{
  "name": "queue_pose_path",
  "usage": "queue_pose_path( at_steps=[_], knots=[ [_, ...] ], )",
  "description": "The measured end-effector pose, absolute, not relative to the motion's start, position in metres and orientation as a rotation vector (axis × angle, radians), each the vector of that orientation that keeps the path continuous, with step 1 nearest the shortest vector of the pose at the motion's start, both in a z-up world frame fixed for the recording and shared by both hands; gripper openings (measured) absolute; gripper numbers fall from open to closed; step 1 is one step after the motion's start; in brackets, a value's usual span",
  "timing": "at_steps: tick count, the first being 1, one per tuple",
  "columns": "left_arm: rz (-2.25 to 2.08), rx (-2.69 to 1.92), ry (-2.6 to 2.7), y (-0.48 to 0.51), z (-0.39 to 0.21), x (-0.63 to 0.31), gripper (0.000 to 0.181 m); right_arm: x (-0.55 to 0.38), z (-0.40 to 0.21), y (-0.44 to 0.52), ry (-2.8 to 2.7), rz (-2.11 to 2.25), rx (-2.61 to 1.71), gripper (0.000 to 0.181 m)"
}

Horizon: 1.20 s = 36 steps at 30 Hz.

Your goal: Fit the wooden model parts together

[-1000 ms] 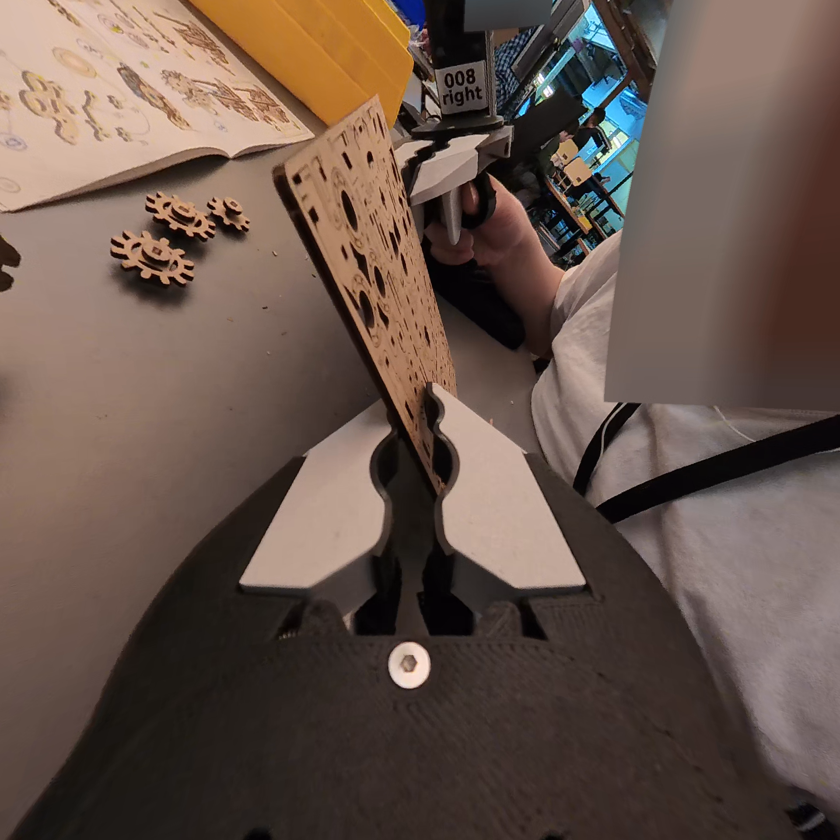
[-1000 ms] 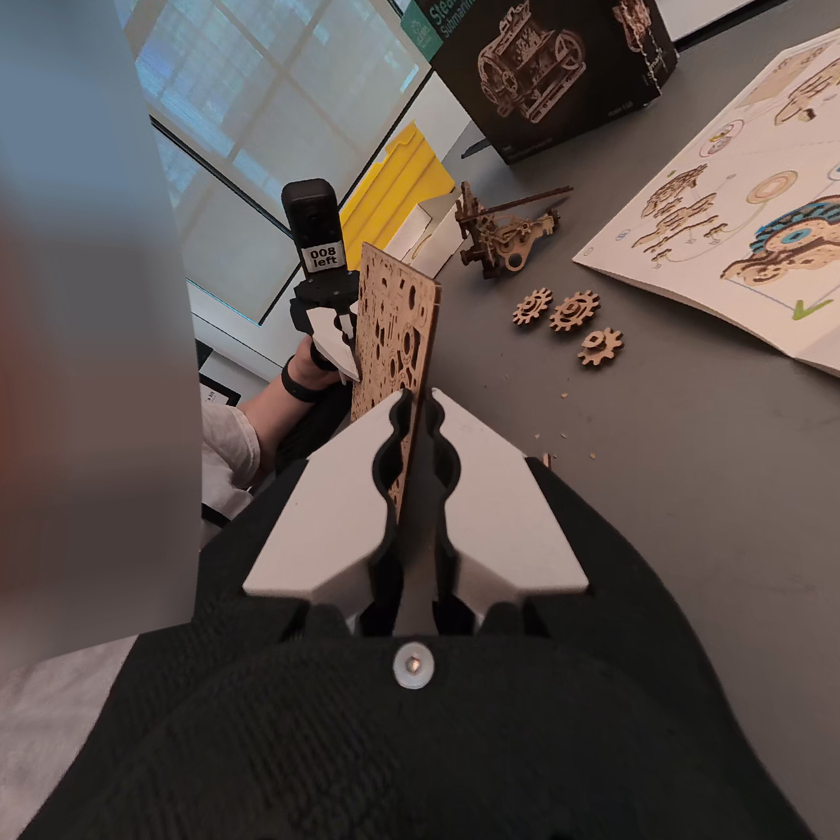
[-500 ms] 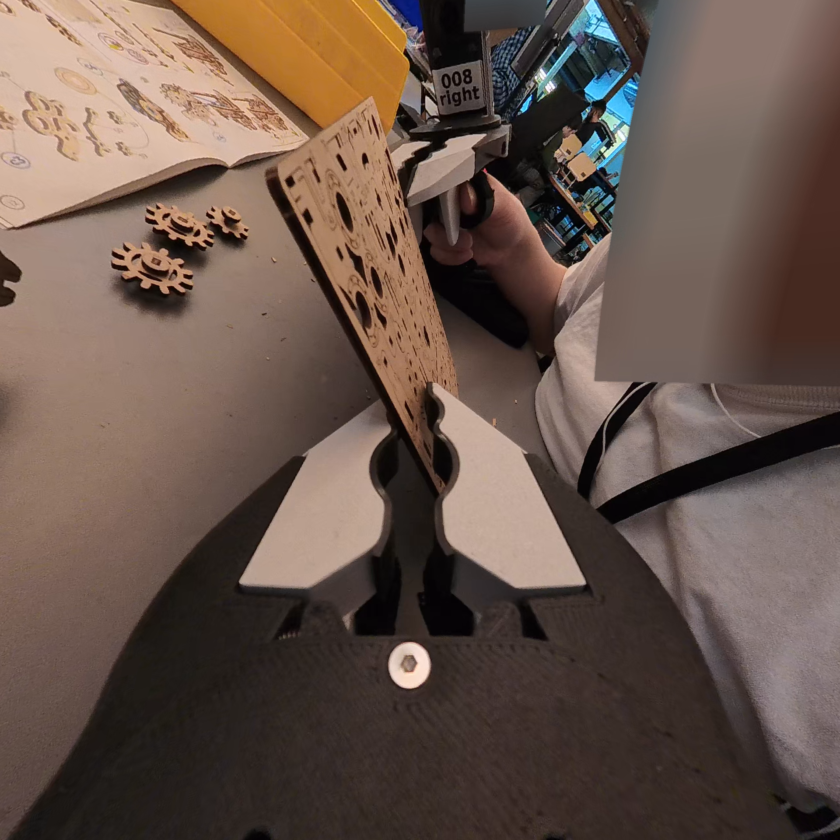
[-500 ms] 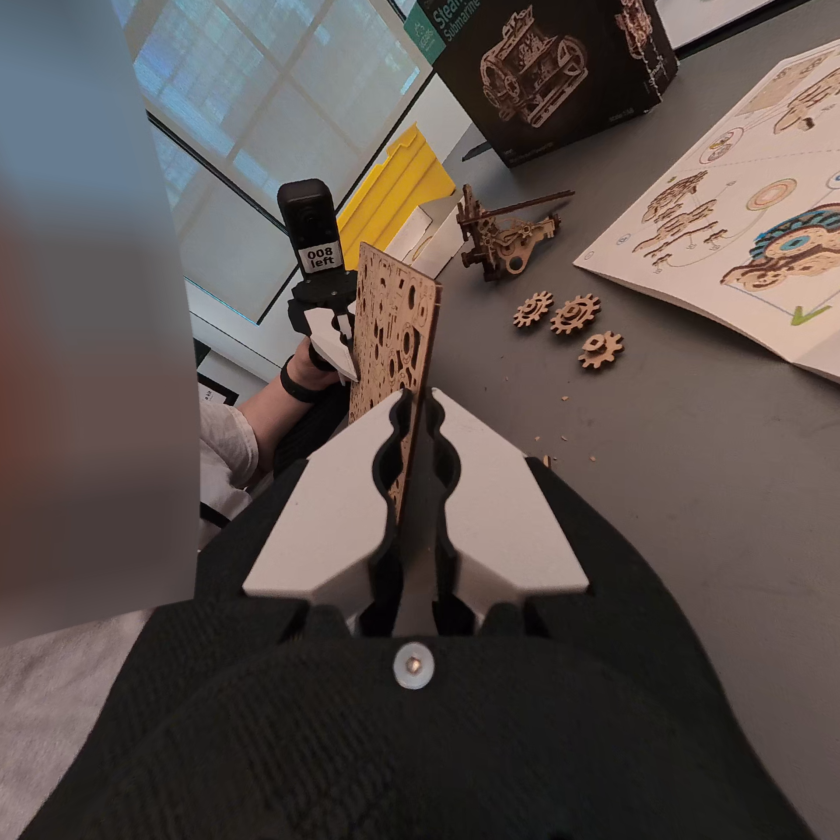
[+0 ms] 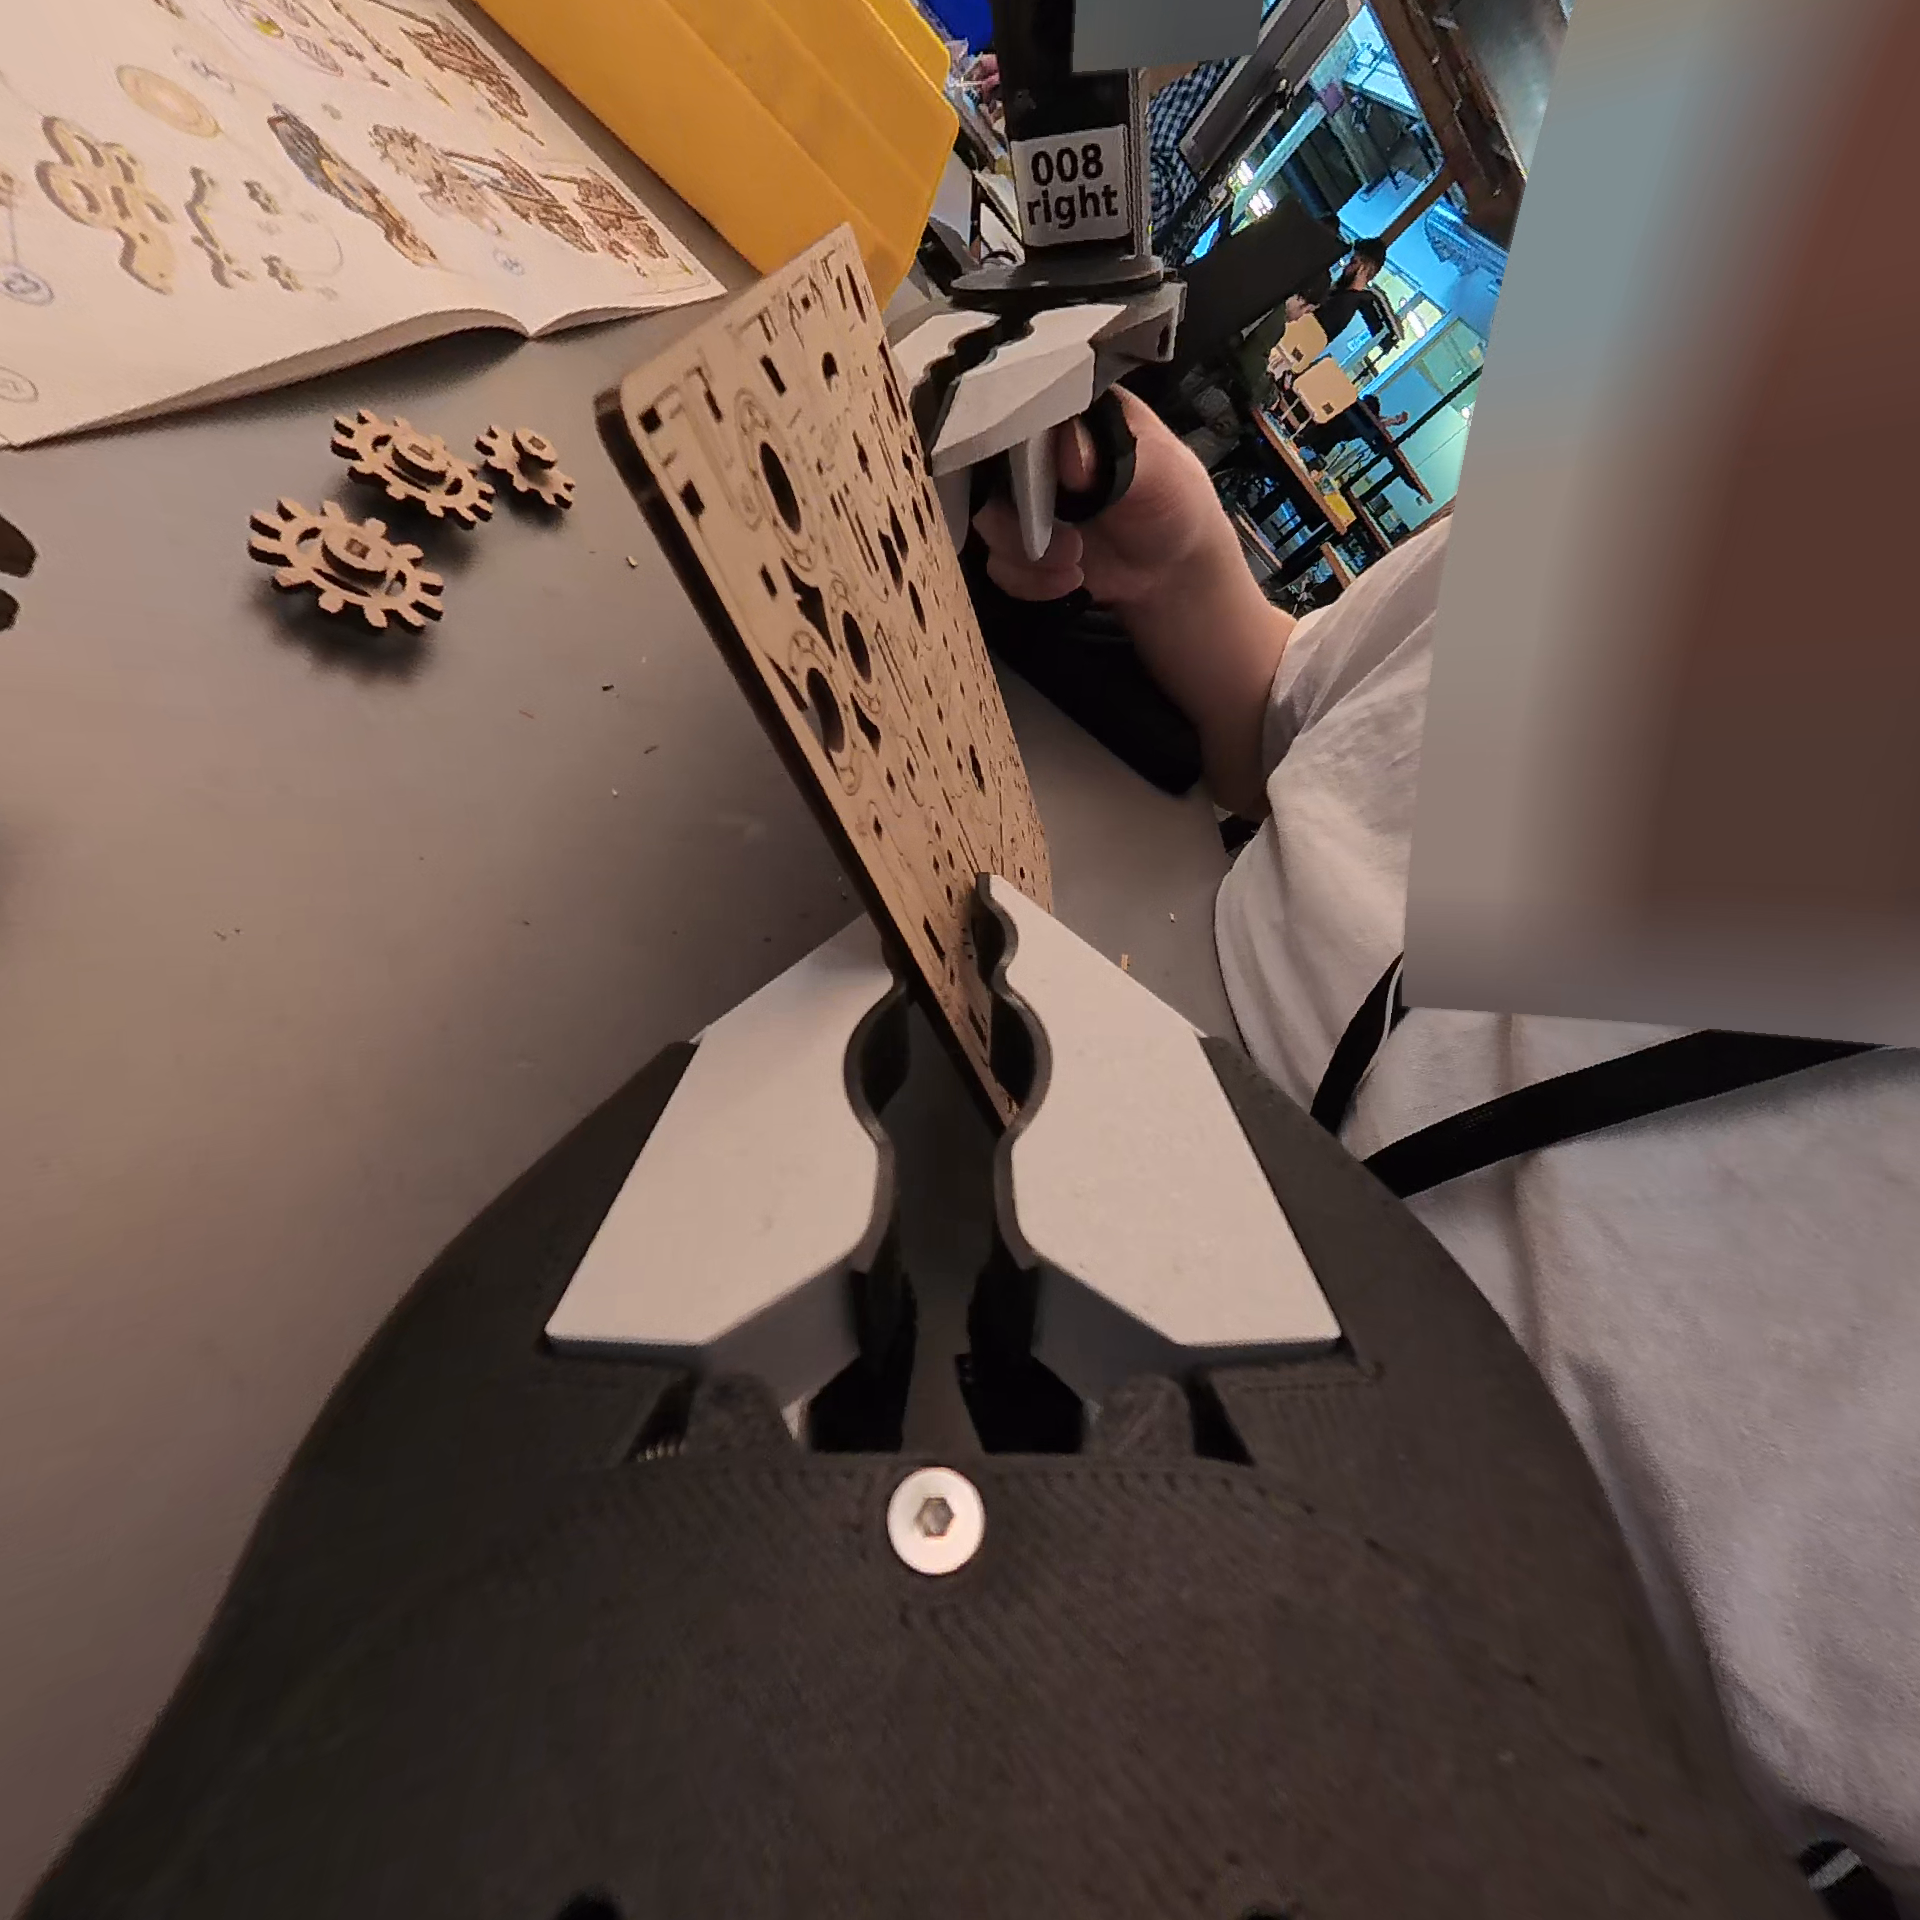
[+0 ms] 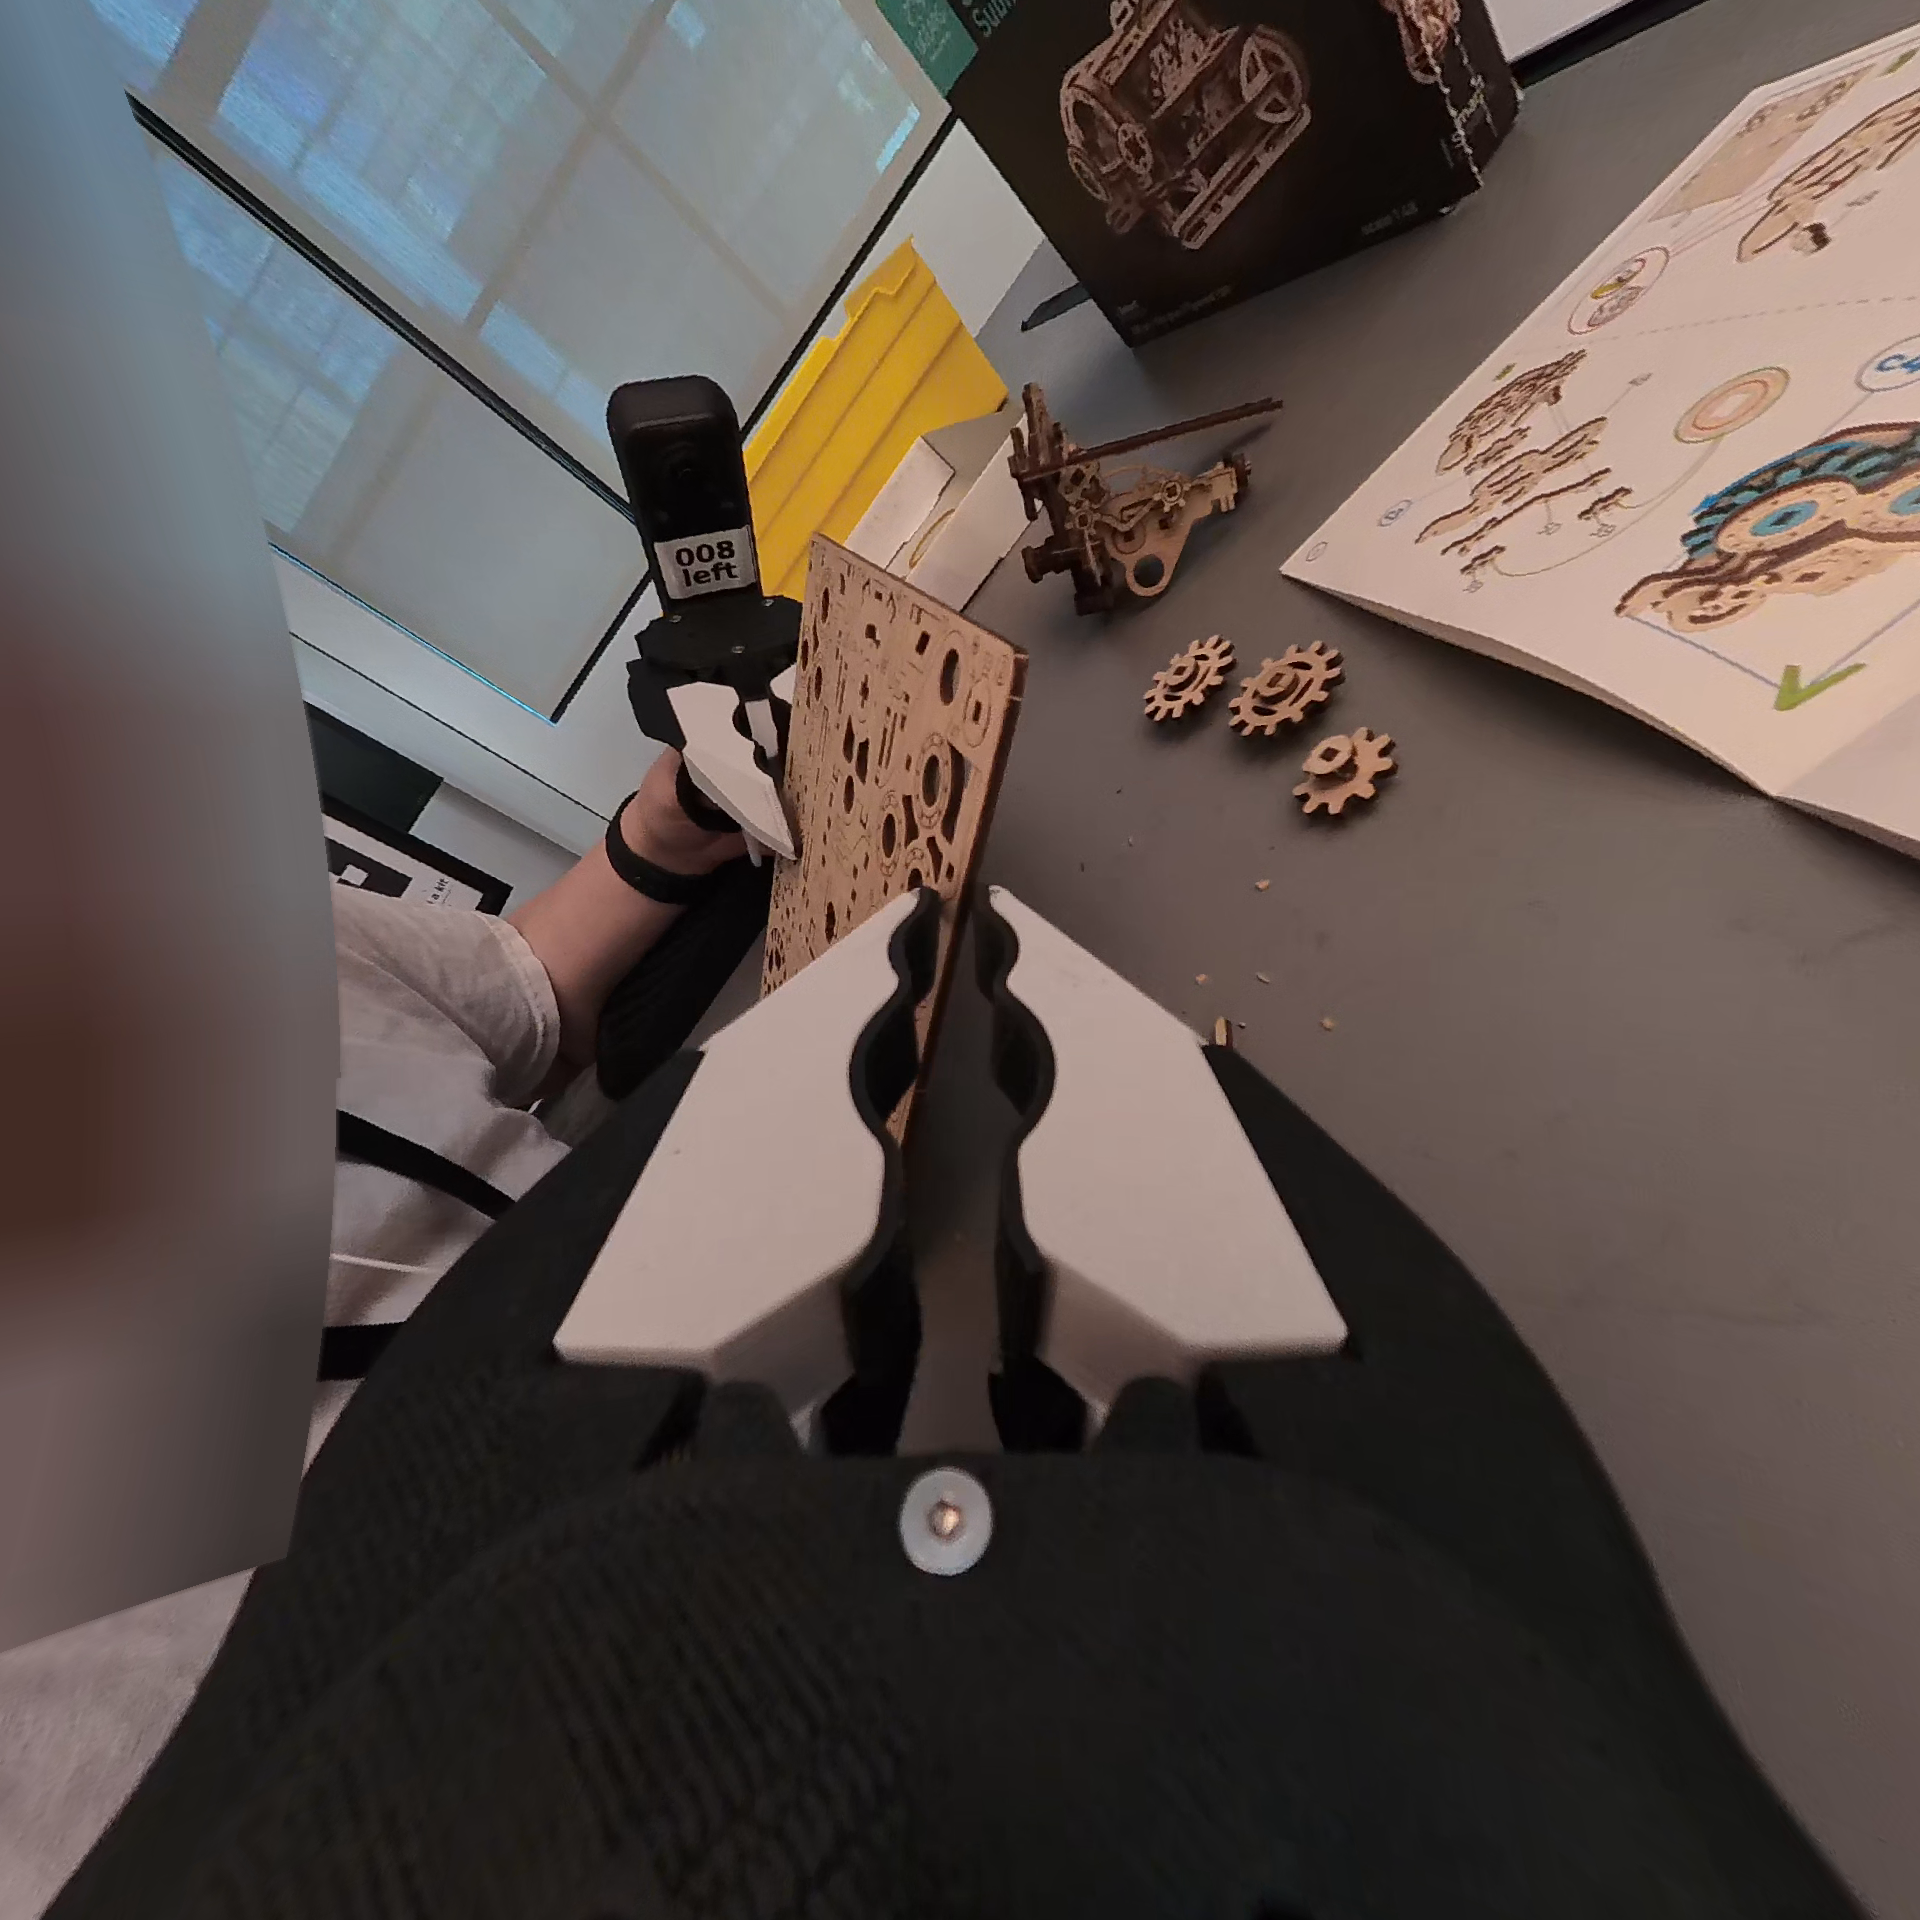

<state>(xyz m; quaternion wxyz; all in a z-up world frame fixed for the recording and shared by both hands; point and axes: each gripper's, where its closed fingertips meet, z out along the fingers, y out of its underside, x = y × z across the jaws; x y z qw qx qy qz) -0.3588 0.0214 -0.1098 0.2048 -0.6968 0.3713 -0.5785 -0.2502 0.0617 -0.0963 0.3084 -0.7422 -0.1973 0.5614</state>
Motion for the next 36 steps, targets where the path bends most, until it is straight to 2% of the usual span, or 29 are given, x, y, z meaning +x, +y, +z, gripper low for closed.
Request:
queue_pose_path(
  at_steps=[36],
  knots=[
    [-1.823, -2.002, 0.896, 0.022, -0.107, -0.361, 0.001, -0.255, -0.096, 0.057, -0.518, 1.551, -1.965, 0.009]
  ],
)
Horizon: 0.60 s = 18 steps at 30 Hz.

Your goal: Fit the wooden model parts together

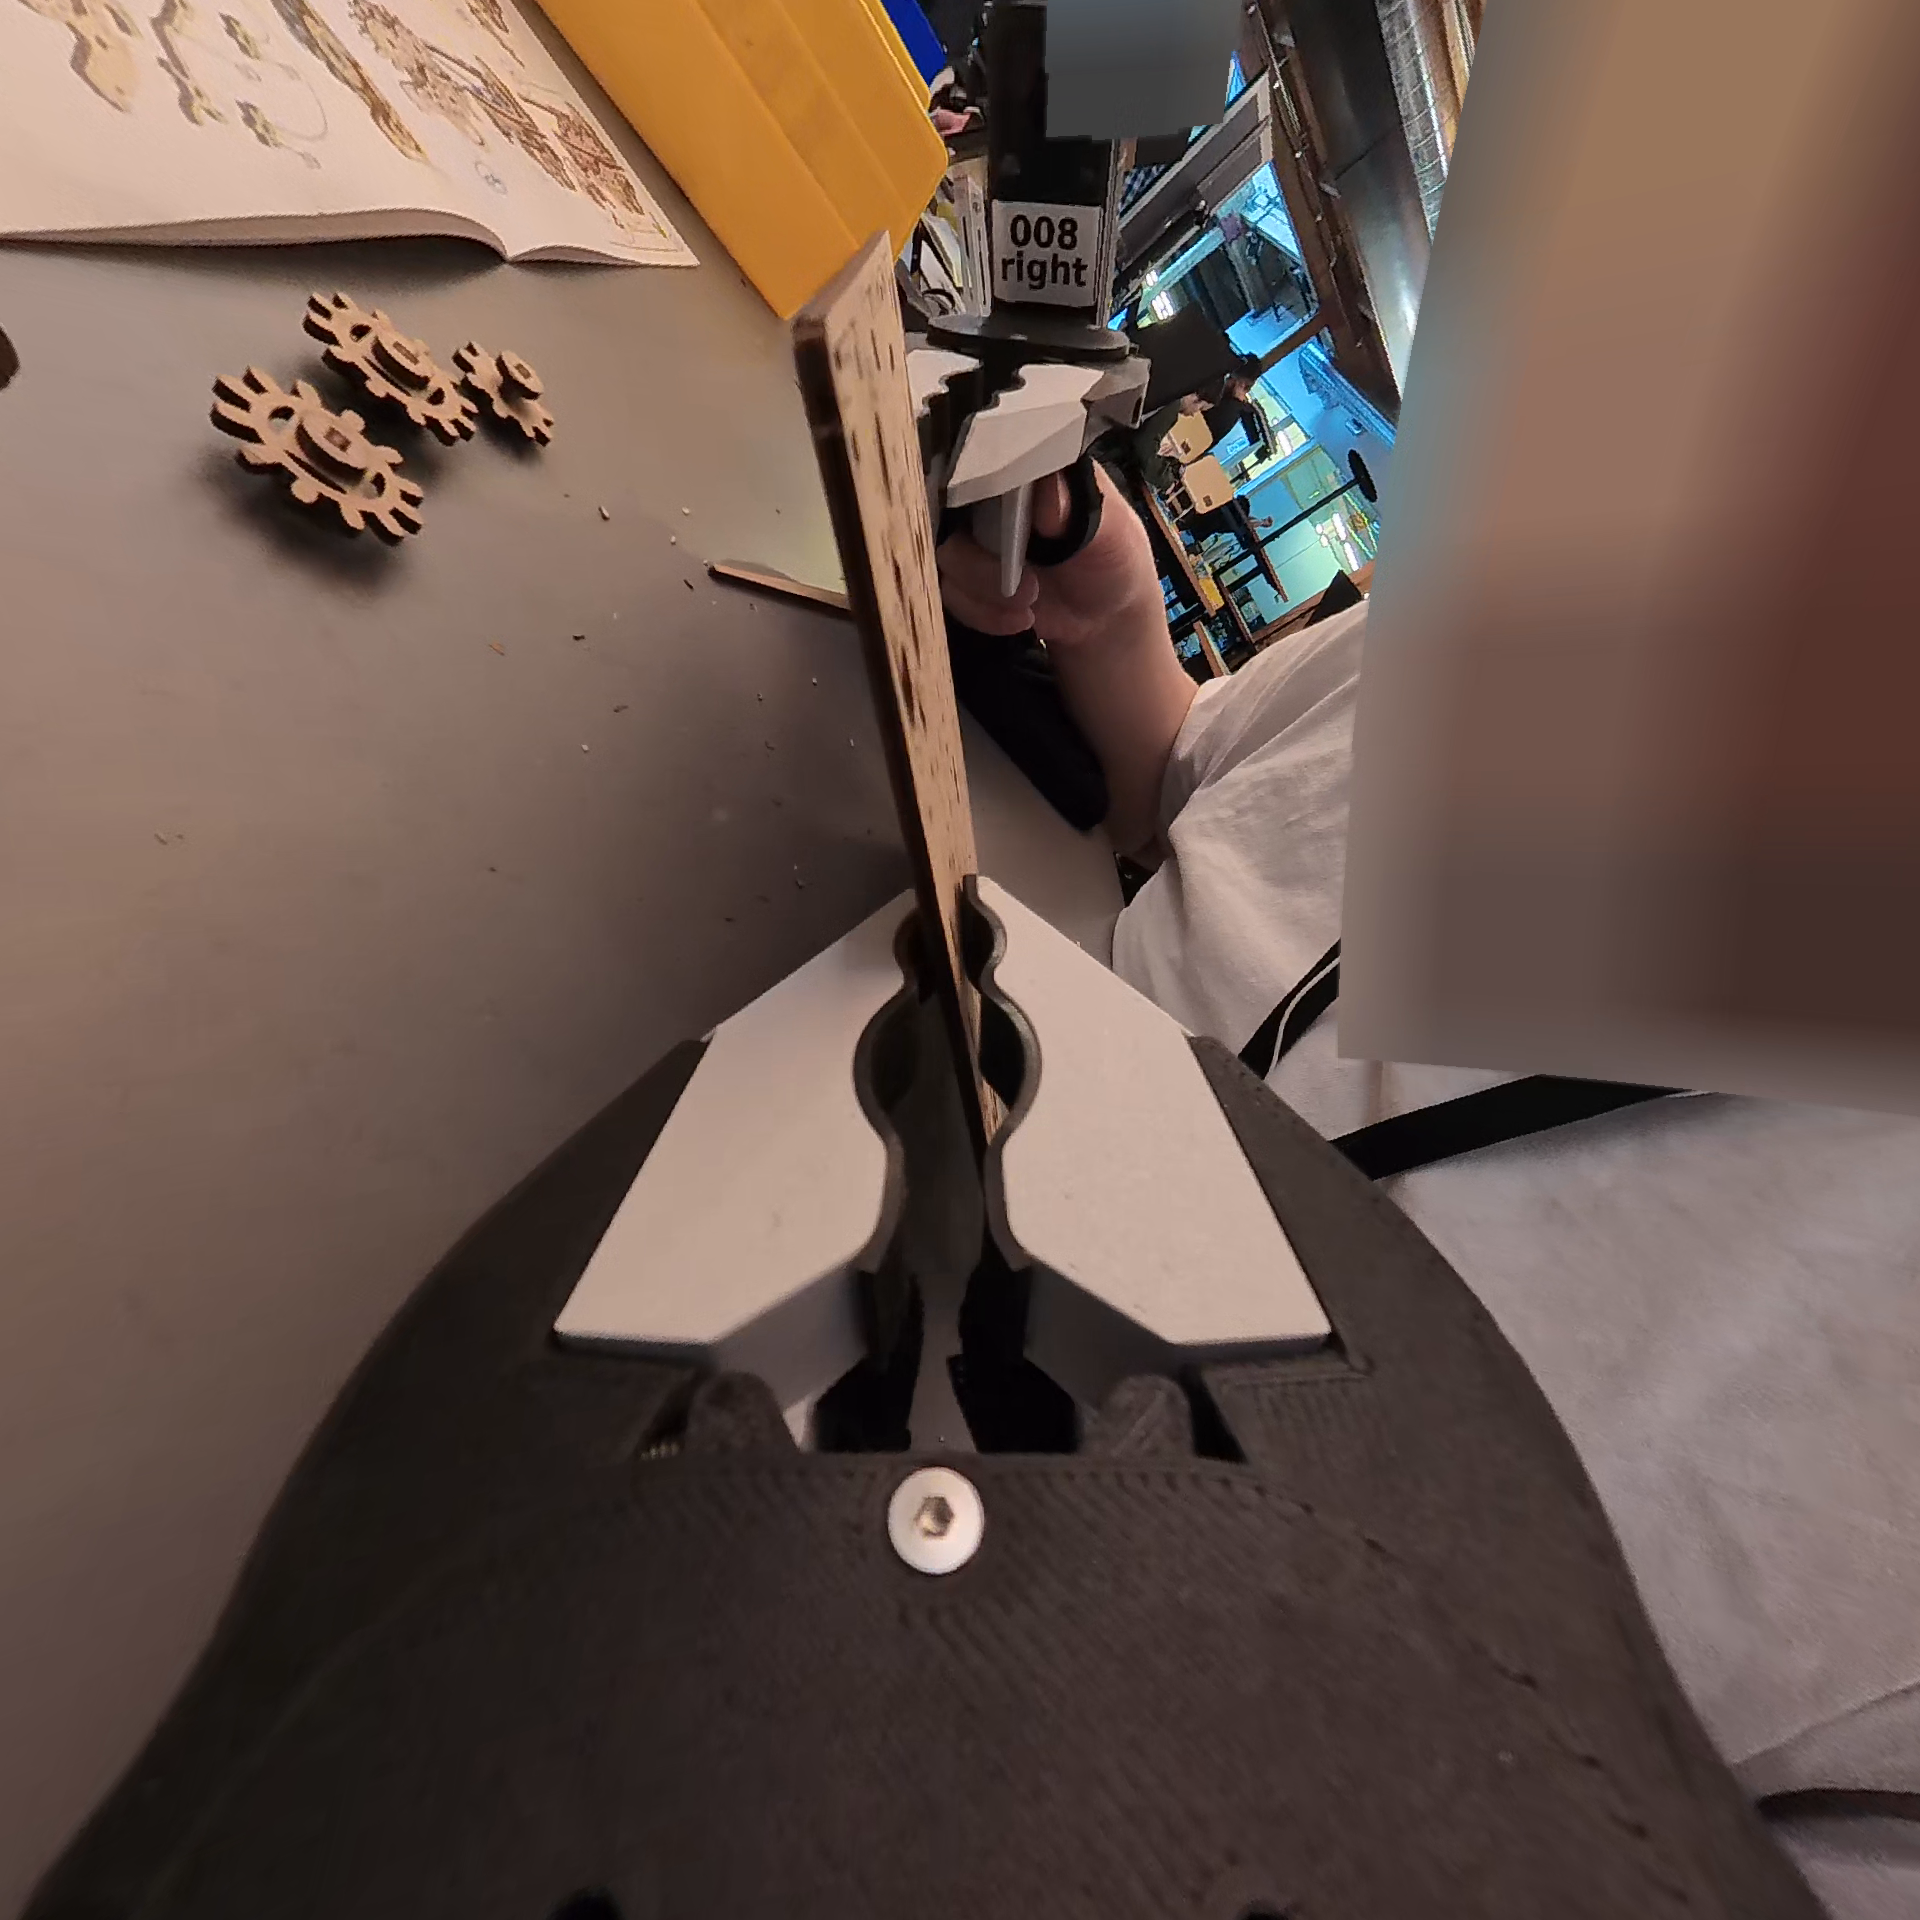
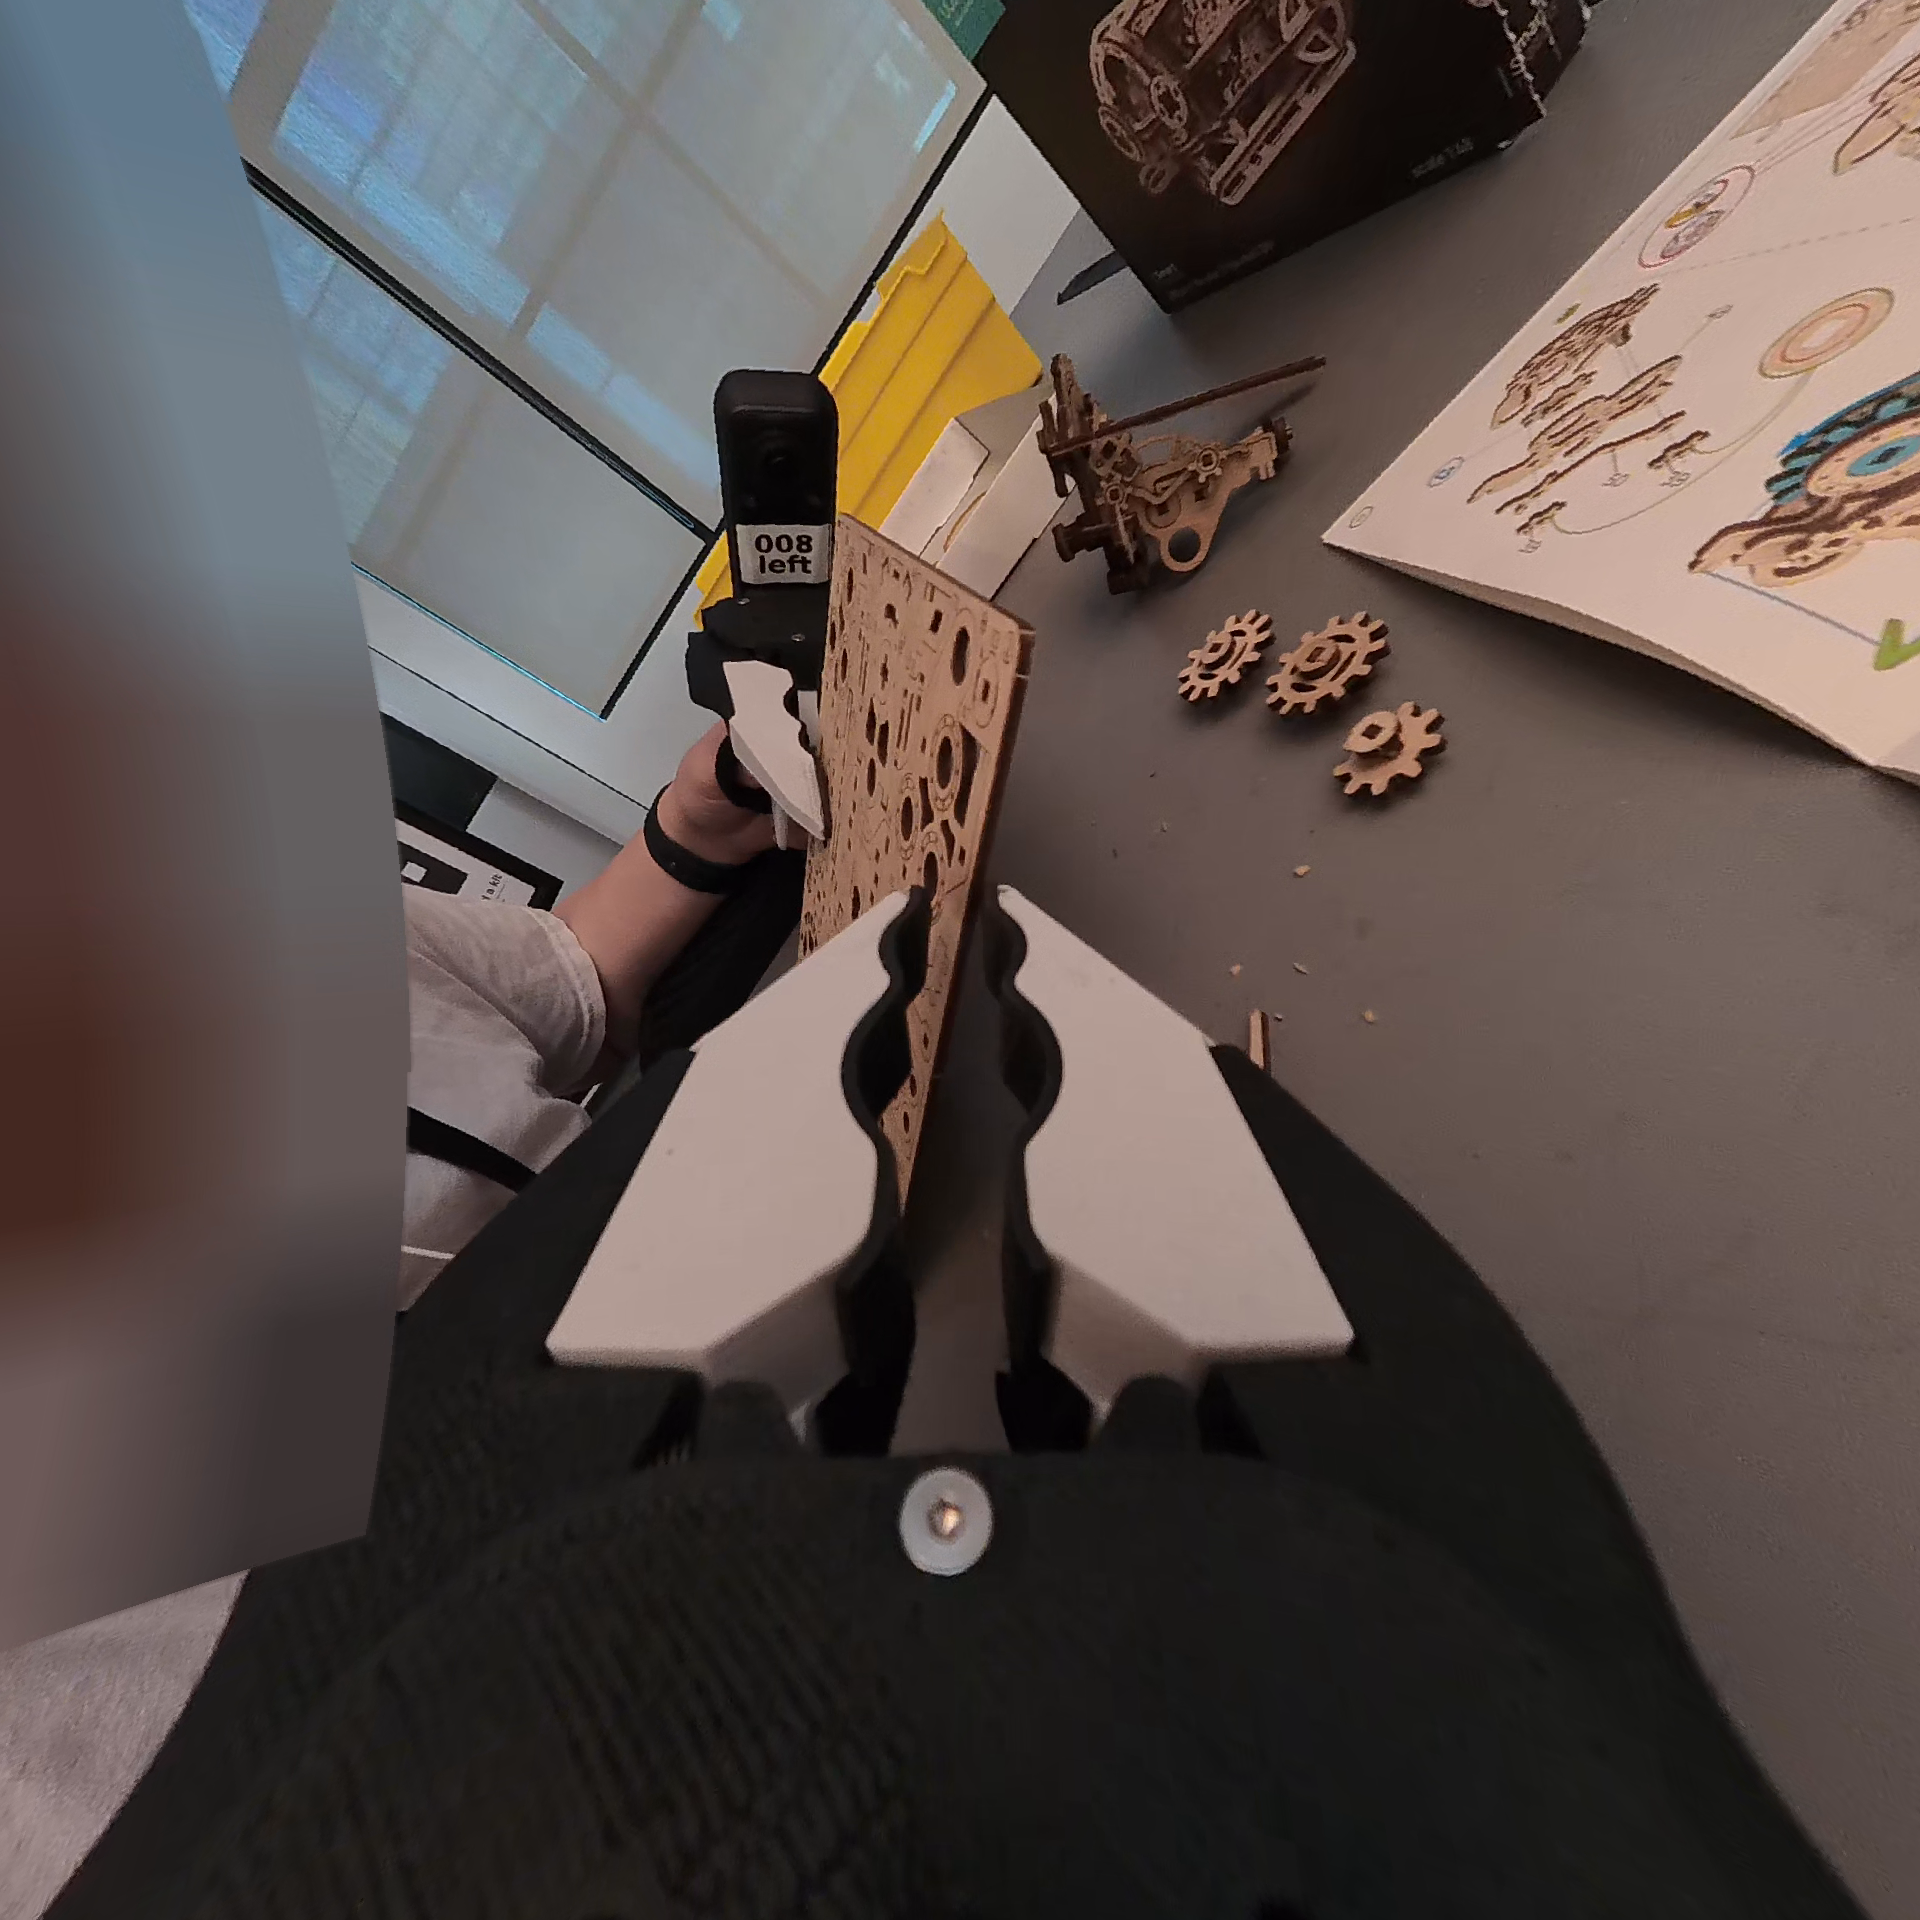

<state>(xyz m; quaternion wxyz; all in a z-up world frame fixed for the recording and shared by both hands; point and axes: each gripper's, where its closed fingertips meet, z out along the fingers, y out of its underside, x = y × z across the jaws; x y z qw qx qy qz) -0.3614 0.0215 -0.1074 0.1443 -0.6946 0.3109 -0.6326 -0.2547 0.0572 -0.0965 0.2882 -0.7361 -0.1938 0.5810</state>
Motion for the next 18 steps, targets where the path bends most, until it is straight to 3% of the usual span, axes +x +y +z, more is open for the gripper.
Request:
queue_pose_path(
  at_steps=[18],
  knots=[
    [-1.883, -1.996, 0.884, 0.019, -0.105, -0.362, 0.001, -0.262, -0.101, 0.046, -0.565, 1.609, -2.0, 0.007]
  ],
)
